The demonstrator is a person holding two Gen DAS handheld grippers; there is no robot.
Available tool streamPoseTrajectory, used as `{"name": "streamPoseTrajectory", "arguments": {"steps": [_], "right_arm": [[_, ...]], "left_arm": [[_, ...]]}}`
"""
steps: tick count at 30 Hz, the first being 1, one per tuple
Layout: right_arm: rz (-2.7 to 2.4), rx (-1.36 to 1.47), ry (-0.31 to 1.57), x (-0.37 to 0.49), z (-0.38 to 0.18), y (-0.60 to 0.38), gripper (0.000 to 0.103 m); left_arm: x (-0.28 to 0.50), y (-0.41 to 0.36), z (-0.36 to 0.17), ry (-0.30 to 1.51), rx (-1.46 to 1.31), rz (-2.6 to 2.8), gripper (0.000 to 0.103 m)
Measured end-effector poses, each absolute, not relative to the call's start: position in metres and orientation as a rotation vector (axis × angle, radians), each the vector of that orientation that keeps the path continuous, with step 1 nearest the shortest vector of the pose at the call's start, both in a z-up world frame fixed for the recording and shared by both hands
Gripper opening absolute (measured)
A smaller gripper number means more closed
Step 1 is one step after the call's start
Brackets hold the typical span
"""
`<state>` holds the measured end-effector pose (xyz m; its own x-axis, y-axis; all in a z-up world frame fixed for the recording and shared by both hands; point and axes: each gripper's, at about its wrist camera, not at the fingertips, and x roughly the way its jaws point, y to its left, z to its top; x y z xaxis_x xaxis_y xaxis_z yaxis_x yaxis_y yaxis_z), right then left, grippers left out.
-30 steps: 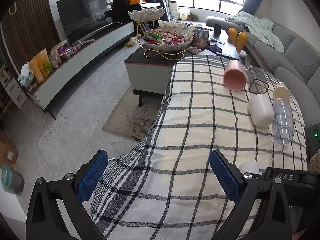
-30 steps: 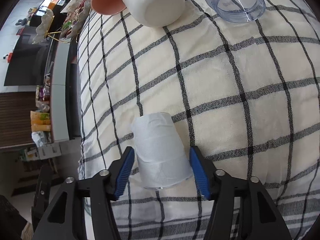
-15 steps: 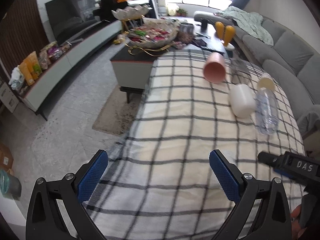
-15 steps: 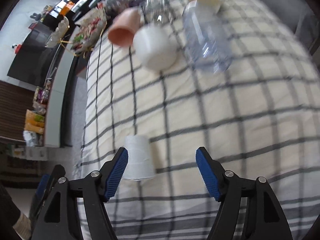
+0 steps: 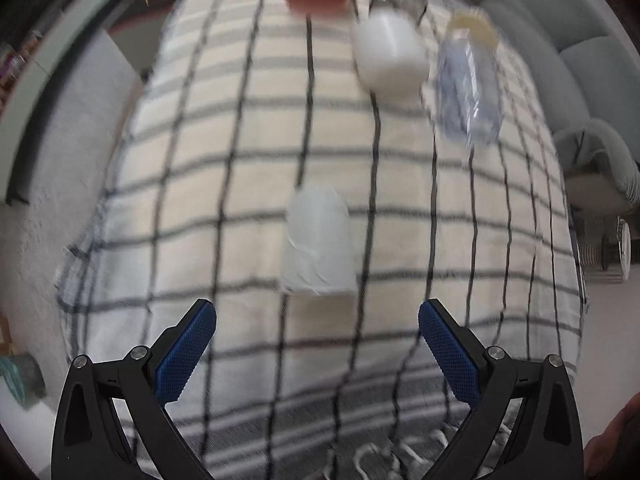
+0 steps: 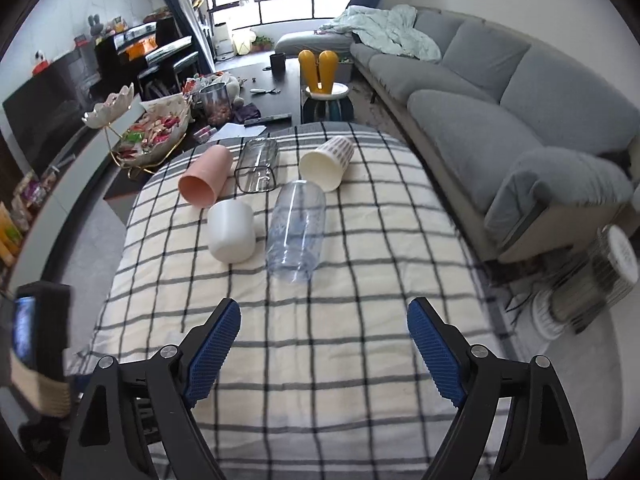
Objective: Flip cup upside down
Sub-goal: 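Move the left gripper over the standing white cup while the right gripper withdraws, then close the left gripper around the white cup's body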
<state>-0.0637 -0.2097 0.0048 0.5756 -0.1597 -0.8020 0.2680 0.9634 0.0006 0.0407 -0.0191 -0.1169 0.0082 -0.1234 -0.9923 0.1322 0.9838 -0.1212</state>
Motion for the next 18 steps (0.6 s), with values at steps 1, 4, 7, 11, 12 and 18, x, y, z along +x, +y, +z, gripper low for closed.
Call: {"name": "streamPoseTrajectory", "arguments": {"steps": [1,4,7,11,12,18], "right_arm": [[-0.248,0.129,0.925,-0.062,0.007,-0.21,0.086],[-0.241,0.161,0.938,-0.054,0.007,-0.221,0.086],[-0.236,0.197,0.954,-0.046,0.002,-0.23,0.086],[-0.22,0.231,0.976,-0.029,-0.004,-0.237,0.086],[-0.216,0.238,0.982,-0.026,-0.006,-0.238,0.086],[-0.188,0.286,1.031,-0.005,-0.024,-0.241,0.086]], "left_arm": [[0.045,-0.022,-0.121,1.597,0.008,-0.199,0.103],[0.056,-0.033,-0.124,1.661,0.054,-0.184,0.103],[0.069,-0.048,-0.122,1.687,0.147,-0.176,0.103],[0.083,-0.061,-0.132,1.763,0.22,-0.17,0.103],[0.086,-0.064,-0.136,1.782,0.235,-0.166,0.103],[0.103,-0.071,-0.153,1.849,0.308,-0.139,0.102]]}}
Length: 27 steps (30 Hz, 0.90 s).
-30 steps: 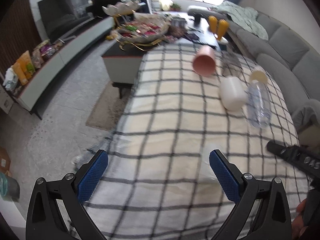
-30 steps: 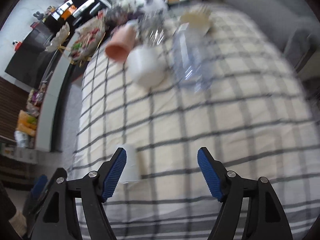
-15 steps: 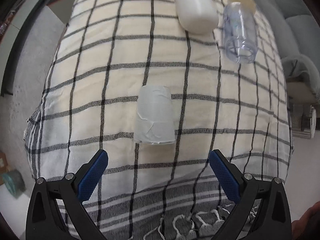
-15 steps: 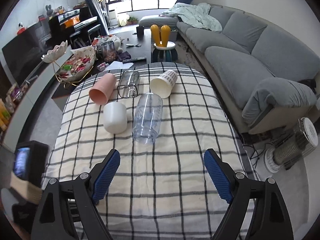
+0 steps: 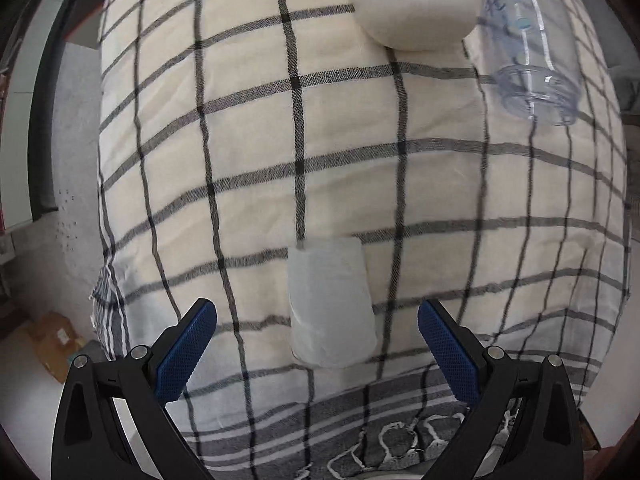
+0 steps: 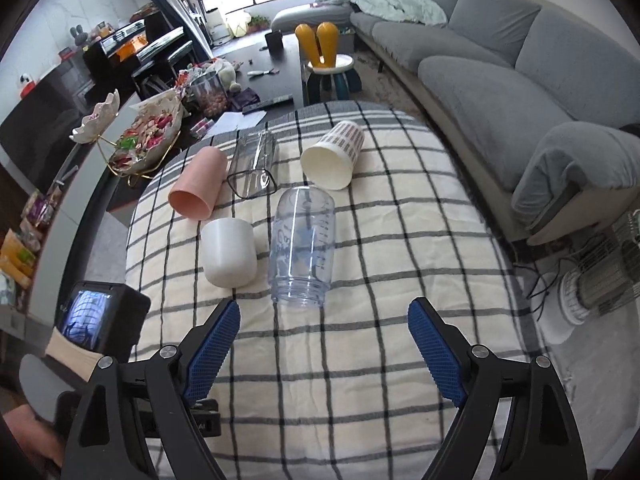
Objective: Flip cup upside down
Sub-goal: 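Close the left gripper around the white cup's body, then lift the white cup with the left gripper and turn it over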
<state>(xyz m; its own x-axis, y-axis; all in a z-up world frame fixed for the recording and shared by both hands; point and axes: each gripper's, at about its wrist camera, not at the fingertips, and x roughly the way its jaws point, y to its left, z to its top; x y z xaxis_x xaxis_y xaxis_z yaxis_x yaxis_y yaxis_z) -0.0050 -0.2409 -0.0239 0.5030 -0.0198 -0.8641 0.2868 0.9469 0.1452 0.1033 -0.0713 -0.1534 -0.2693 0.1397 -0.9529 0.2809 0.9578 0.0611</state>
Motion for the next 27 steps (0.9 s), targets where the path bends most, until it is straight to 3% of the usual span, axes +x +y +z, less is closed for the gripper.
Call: {"name": "streamPoseTrajectory", "arguments": {"steps": [3,8,16,27], "right_arm": [[-0.171,0.295,1.065,0.003,-0.036,-0.24,0.086],[-0.171,0.314,1.102,0.01,-0.05,-0.245,0.086],[-0.181,0.311,1.111,0.012,-0.055,-0.247,0.086],[-0.171,0.307,1.092,0.003,-0.047,-0.245,0.086]], "left_arm": [[0.106,-0.076,-0.163,1.9,0.311,-0.154,0.096],[0.105,-0.077,-0.176,1.964,0.311,-0.14,0.072],[0.096,-0.079,-0.183,1.973,0.306,-0.148,0.047],[0.086,-0.085,-0.156,1.835,0.32,-0.172,0.046]]}}
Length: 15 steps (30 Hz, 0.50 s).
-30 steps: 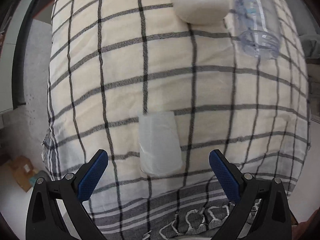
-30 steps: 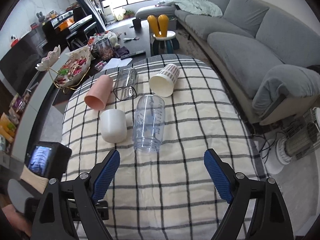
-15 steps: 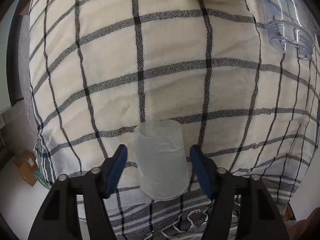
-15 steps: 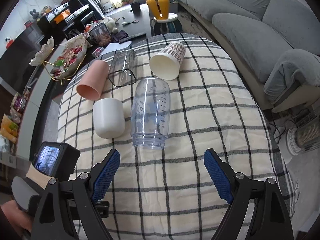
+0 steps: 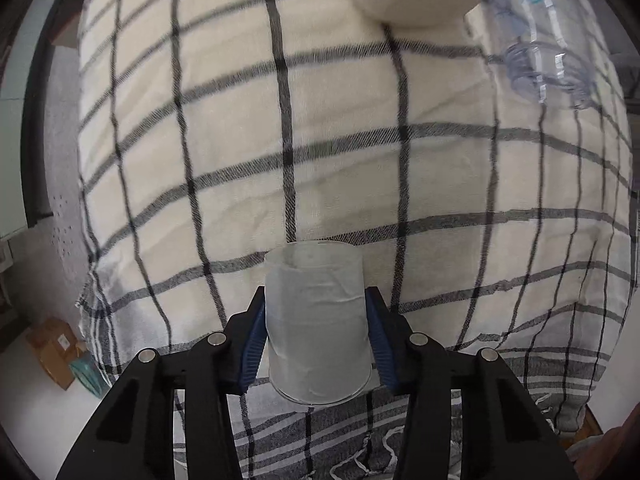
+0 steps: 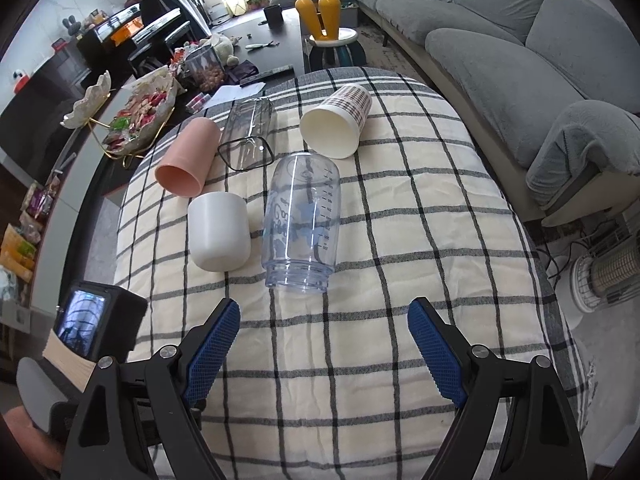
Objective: Flip cup upside down
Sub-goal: 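Lift the white cup with the left gripper and turn it over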
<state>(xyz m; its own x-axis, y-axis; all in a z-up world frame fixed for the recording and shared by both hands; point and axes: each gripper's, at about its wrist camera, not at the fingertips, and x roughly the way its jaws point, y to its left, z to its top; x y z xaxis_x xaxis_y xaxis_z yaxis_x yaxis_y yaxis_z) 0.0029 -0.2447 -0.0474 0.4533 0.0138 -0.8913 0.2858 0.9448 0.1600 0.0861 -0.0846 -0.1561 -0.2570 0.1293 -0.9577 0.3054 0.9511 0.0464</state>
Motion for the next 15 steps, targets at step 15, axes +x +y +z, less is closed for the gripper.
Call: {"name": "streamPoseTrajectory", "arguments": {"steps": [15], "right_arm": [[-0.192,0.255,1.052,-0.035,-0.062,-0.245,0.086]], "left_arm": [[0.034,-0.061,-0.098,0.745,0.121,-0.275,0.046]]}}
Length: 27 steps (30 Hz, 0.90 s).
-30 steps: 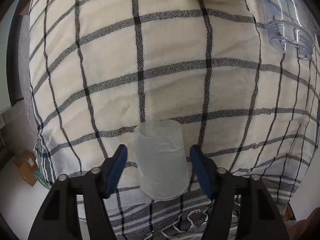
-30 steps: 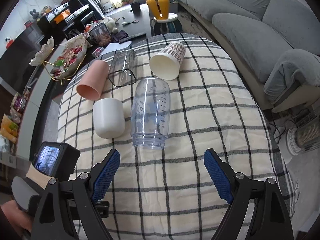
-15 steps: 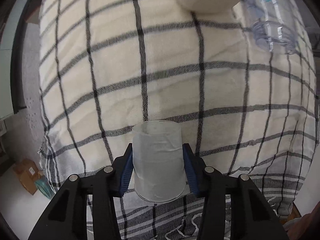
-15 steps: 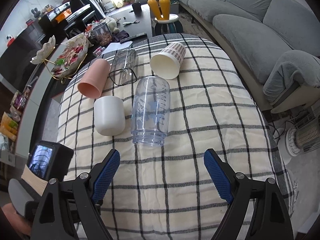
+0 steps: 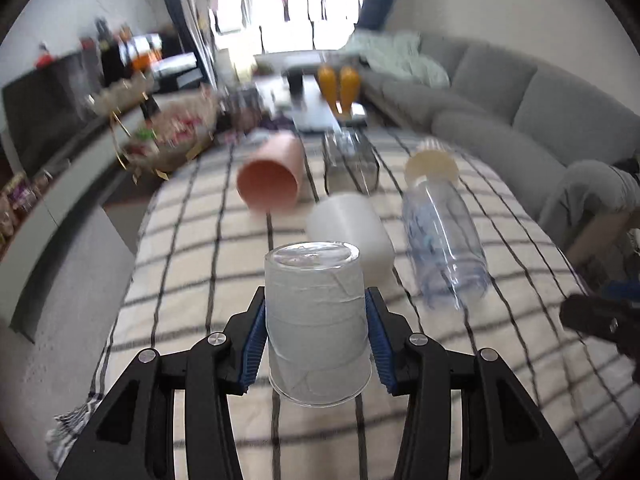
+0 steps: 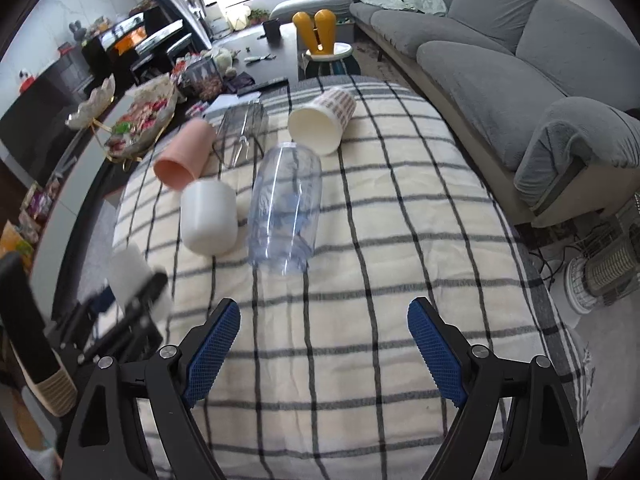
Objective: Flip cup upside down
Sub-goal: 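Lift the white cup with the left gripper and turn it over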
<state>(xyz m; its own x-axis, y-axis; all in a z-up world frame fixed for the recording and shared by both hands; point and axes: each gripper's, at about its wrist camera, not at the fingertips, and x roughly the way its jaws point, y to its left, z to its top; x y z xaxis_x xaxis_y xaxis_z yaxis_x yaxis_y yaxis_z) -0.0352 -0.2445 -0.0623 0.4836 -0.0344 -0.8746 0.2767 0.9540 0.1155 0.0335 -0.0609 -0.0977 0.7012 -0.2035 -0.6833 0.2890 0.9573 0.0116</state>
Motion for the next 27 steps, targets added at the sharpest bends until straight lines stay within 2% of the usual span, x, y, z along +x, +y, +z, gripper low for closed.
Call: {"name": "streamPoseTrajectory", "arguments": {"steps": [4,11,21,26,27], "right_arm": [[-0.195,0.248,1.077,-0.041,-0.072,-0.244,0.086],[-0.195,0.273,1.108,-0.045,-0.084,-0.245,0.086],[-0.186,0.268,1.106,-0.049,-0.08,-0.243,0.086],[-0.178,0.267,1.096,-0.051,-0.076,-0.241,0.086],[-0.177,0.266,1.091,-0.052,-0.074,-0.241,0.086]], "left_arm": [[0.022,-0.06,-0.125,0.72,0.081,-0.229,0.046],[0.027,-0.068,-0.15,0.781,0.094,-0.223,0.046],[0.016,-0.066,-0.153,0.826,0.092,-0.214,0.048],[0.014,-0.065,-0.148,0.817,0.105,-0.193,0.071],[0.013,-0.065,-0.147,0.817,0.111,-0.189,0.073]]}}
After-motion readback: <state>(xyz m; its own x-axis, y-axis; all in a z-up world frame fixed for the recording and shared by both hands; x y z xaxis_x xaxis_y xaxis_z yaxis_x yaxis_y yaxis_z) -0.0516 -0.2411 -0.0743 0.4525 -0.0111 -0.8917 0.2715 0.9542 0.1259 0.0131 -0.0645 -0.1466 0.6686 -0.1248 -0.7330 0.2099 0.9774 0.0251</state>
